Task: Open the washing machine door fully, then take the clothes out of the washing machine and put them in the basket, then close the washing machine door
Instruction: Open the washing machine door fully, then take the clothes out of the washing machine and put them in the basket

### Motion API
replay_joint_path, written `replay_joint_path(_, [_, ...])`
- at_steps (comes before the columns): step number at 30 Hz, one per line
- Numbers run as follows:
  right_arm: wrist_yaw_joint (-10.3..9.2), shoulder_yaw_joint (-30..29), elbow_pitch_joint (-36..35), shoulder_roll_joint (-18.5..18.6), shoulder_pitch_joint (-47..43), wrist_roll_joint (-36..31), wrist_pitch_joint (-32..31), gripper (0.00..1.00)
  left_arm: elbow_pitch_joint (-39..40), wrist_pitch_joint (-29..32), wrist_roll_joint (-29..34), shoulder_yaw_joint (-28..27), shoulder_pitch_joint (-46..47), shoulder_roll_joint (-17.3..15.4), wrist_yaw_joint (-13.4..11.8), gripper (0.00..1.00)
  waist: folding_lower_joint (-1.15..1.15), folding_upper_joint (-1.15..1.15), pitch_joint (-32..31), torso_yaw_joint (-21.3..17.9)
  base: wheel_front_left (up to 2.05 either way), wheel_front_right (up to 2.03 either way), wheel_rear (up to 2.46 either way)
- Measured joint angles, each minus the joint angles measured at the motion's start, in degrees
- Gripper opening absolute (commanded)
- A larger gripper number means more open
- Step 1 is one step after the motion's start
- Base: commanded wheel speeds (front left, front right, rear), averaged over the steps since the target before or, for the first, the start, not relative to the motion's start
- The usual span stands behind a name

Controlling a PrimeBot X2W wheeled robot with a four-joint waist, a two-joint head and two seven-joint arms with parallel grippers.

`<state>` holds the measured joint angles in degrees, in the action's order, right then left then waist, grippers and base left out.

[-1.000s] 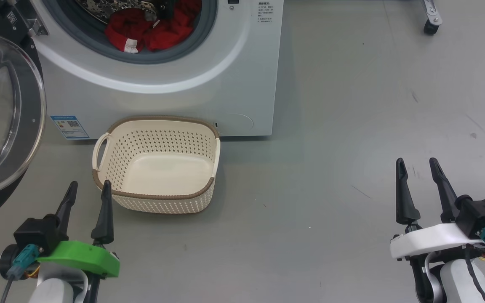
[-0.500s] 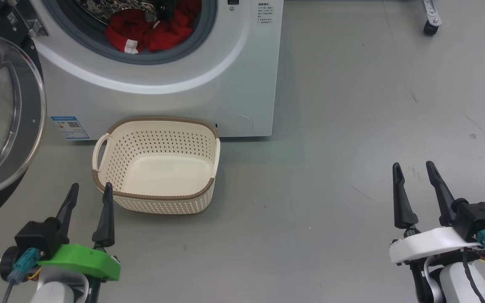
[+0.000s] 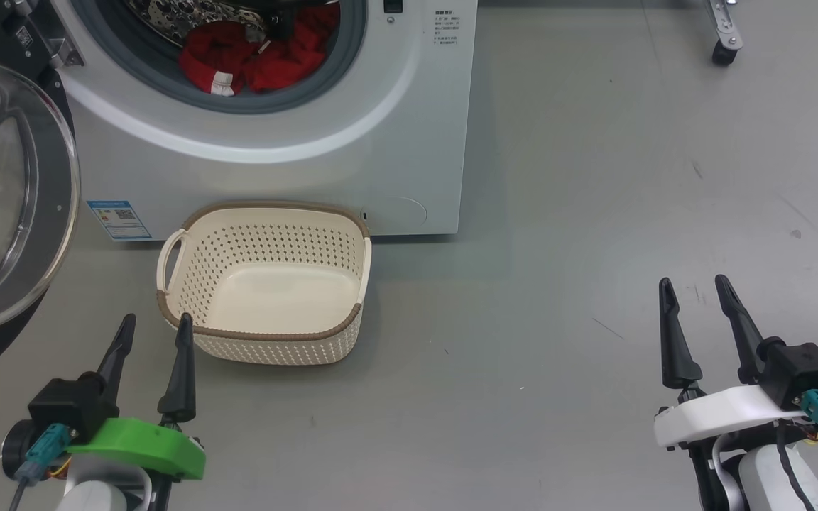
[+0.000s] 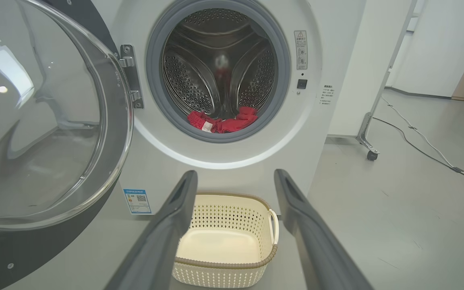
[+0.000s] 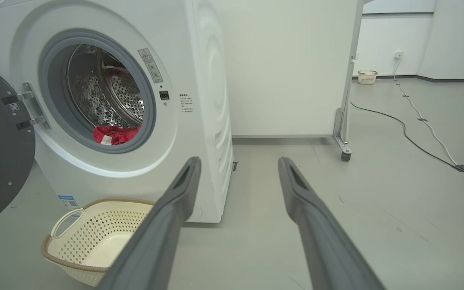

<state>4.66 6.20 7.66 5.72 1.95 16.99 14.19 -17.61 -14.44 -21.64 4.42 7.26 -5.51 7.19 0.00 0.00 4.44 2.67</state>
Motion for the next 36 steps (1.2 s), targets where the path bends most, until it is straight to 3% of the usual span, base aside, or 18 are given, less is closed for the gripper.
replay_joint_path(18, [0.33, -0.1, 0.1, -0.3, -0.1, 0.0, 0.0, 1.0, 3.3, 0.0, -0.6, 0.7, -0.3, -0.4, 0.0, 1.0, 0.0, 0.0, 0.3, 0.0, 0.22, -0.22, 0.0])
replay_joint_path(36, [0.51, -0.4, 0.1, -0.5, -0.2, 0.0, 0.0, 1.0, 4.3, 0.0, -0.7, 0.4, -0.6, -0.4, 0.0, 1.0, 0.0, 0.0, 0.2, 0.3, 0.94, -0.94, 0.0])
